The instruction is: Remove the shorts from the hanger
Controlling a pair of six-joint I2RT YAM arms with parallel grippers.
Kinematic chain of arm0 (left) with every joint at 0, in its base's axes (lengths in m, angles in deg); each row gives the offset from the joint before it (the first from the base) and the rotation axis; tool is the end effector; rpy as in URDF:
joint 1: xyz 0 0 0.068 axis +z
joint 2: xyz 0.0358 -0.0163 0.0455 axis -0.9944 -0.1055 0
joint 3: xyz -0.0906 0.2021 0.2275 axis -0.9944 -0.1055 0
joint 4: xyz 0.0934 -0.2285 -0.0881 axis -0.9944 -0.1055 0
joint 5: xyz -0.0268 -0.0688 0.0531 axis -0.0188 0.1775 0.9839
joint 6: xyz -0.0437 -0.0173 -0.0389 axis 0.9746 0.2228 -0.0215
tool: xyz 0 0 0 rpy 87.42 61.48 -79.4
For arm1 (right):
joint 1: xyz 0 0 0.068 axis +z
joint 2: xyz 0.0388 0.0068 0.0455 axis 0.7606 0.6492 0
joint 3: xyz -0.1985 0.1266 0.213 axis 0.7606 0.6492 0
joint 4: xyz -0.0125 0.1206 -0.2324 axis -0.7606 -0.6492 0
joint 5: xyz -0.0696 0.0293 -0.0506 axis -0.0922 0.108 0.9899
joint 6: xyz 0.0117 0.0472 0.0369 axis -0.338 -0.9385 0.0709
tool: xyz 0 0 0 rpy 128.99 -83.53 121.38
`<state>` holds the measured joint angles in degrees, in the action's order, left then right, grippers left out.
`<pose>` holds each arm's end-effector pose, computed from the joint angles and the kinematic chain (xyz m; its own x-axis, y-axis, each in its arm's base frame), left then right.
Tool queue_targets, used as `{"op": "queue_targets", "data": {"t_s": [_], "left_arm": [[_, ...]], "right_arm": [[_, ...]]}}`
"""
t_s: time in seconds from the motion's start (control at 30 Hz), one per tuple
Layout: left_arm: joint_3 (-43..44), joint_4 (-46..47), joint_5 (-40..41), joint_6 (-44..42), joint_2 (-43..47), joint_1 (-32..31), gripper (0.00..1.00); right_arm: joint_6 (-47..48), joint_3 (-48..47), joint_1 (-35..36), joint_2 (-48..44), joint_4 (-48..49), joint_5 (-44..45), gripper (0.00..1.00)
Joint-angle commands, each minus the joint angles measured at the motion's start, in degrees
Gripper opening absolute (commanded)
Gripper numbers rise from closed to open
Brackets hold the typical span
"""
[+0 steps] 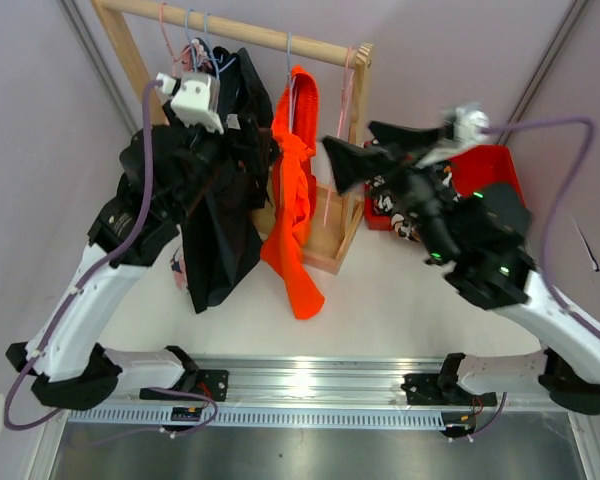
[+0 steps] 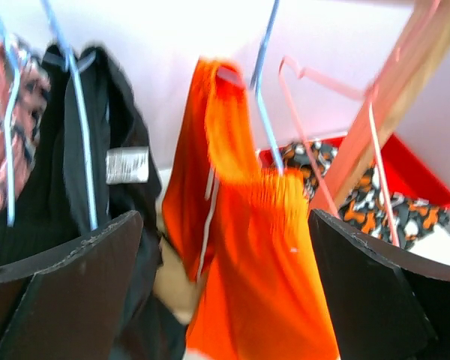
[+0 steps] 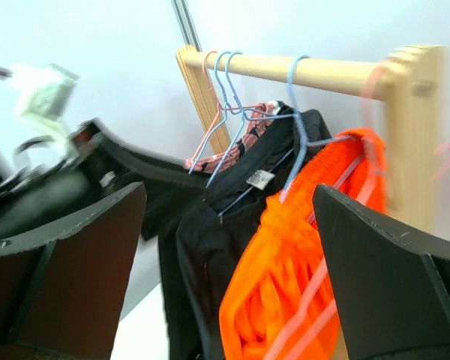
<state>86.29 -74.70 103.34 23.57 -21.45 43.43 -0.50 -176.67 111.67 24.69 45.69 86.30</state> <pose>0.1657 -0.1210 0.5802 -0.0263 -0.0912 -0.9955 0.3452 0.9337 -0.0946 0.1137 0.1720 0.6094 0.1764 0.4192 -0.8906 -0.6153 0.7532 0.2326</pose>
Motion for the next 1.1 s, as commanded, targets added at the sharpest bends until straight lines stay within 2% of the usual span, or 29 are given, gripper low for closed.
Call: {"op": "queue_targets", "data": {"t_s": [0.0,0.17,0.33,0.43,0.57,0.63,0.67,0.73,0.77,0.83,1.07], "left_arm": [[6.5,3.0,-8.3,0.2,-4.8,3.2,0.99],[16.5,1.9,-13.8,2.7,-16.3,5.4,0.99],[29.3,-0.9,-14.7,3.3,-25.6,5.5,0.99],[32.9,-2.3,-13.8,3.2,-29.0,5.4,0.99],[30.1,-2.1,-11.1,3.2,-29.2,5.5,0.99],[28.4,-1.9,-10.2,3.8,-28.3,5.5,0.93],[25.4,-1.3,-10.0,4.0,-27.8,5.5,0.87],[21.4,-0.2,-9.6,4.6,-25.7,5.5,0.85],[18.3,1.9,-9.5,4.6,-25.0,5.4,0.8],[15.2,4.0,-8.9,4.6,-23.6,5.5,0.76],[17.5,1.8,-8.0,4.0,-26.2,5.5,0.65]], "right_arm": [[-1.1,4.7,2.0,-7.9,-2.9,3.9,0.99],[-4.8,15.4,2.5,-21.6,-7.1,7.9,0.99],[-8.9,20.8,2.5,-29.2,-13.4,12.3,0.97],[-11.3,23.1,2.5,-33.0,-16.7,14.2,0.96],[-13.7,25.3,2.4,-37.4,-20.1,16.2,0.96],[-14.3,26.0,2.4,-39.2,-21.3,17.1,0.96],[-14.6,26.1,2.4,-39.6,-22.3,17.3,0.95],[-14.9,26.1,2.4,-40.3,-23.5,17.9,0.95],[-15.4,26.2,2.4,-40.5,-24.5,18.4,0.95],[-15.9,26.7,2.4,-41.0,-25.3,18.6,0.95],[-18.3,27.9,2.4,-43.0,-28.2,19.8,0.93]]}}
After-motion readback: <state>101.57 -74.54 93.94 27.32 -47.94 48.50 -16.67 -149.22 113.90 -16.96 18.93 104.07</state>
